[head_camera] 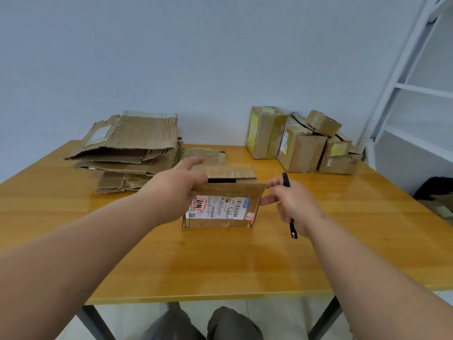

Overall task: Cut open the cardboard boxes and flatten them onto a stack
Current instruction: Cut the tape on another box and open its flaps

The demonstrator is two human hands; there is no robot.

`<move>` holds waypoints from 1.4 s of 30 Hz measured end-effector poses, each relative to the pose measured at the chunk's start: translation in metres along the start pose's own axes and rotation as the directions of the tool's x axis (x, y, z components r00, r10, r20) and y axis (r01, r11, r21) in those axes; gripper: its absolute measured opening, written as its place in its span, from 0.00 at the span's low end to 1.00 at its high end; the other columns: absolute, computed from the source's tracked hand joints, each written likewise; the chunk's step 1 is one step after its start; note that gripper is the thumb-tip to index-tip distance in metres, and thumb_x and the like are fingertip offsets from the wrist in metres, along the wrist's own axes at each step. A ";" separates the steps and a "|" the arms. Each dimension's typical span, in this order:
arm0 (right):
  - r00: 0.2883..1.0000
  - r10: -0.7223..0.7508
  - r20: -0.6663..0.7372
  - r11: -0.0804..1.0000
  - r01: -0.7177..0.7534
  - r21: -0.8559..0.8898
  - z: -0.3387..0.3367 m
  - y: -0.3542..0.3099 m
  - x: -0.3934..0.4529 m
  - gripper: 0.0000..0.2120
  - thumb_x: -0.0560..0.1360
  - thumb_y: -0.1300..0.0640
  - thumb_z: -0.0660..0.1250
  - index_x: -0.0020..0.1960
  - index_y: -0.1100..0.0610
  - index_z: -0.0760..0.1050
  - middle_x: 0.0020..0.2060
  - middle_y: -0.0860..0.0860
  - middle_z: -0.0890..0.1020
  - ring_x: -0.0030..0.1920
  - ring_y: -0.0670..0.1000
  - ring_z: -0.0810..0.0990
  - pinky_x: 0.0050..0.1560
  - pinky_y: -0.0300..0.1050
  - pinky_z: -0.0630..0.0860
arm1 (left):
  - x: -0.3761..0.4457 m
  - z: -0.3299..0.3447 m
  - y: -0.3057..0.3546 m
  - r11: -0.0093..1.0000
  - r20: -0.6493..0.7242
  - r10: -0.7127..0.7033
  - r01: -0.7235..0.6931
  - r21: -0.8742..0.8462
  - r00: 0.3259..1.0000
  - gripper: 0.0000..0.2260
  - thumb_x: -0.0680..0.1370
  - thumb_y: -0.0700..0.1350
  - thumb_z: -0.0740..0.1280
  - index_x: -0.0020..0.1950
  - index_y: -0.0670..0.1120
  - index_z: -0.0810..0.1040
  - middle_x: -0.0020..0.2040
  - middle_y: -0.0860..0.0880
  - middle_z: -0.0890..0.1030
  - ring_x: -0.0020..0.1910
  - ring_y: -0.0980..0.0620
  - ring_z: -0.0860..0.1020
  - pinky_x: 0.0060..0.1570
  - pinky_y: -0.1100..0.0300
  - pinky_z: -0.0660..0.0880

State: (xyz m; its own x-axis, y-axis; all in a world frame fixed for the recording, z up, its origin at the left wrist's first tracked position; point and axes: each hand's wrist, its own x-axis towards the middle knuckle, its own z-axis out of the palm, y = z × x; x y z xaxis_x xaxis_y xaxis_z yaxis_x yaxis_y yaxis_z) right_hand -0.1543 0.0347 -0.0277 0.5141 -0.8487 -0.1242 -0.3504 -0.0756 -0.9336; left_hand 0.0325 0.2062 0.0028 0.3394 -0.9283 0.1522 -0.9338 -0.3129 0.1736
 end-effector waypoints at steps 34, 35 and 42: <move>0.990 0.119 0.073 0.979 -0.129 0.157 0.011 -0.031 0.003 0.08 0.78 0.57 0.59 0.40 0.56 0.64 0.22 0.50 0.71 0.22 0.48 0.58 0.26 0.40 0.56 | 0.041 -0.004 -0.003 0.901 0.032 -0.335 0.330 -0.282 0.942 0.26 0.75 0.50 0.67 0.72 0.49 0.65 0.62 0.44 0.71 0.49 0.45 0.76 0.43 0.54 0.77; 0.988 0.139 0.069 0.961 -0.152 0.230 0.009 -0.025 0.004 0.08 0.78 0.57 0.59 0.41 0.56 0.65 0.23 0.51 0.73 0.21 0.48 0.58 0.26 0.40 0.56 | 0.040 -0.007 -0.003 0.901 0.023 -0.315 0.306 -0.308 0.949 0.25 0.77 0.48 0.64 0.74 0.50 0.64 0.60 0.45 0.74 0.48 0.47 0.77 0.41 0.55 0.76; 0.977 0.202 0.065 0.913 -0.212 0.348 0.004 -0.008 0.006 0.08 0.78 0.55 0.61 0.42 0.56 0.66 0.25 0.51 0.74 0.19 0.47 0.59 0.23 0.39 0.58 | 0.031 -0.016 -0.009 0.730 0.086 -0.389 0.364 -0.578 0.917 0.22 0.82 0.39 0.55 0.73 0.56 0.66 0.49 0.49 0.75 0.46 0.47 0.77 0.40 0.53 0.78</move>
State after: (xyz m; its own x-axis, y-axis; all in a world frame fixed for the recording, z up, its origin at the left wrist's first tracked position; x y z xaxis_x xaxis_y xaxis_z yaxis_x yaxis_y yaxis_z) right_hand -0.1453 0.0325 -0.0221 0.4829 -0.8104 -0.3318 -0.1560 0.2932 -0.9432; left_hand 0.0531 0.1837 0.0218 0.6647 -0.7470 -0.0115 -0.4927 -0.4498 0.7449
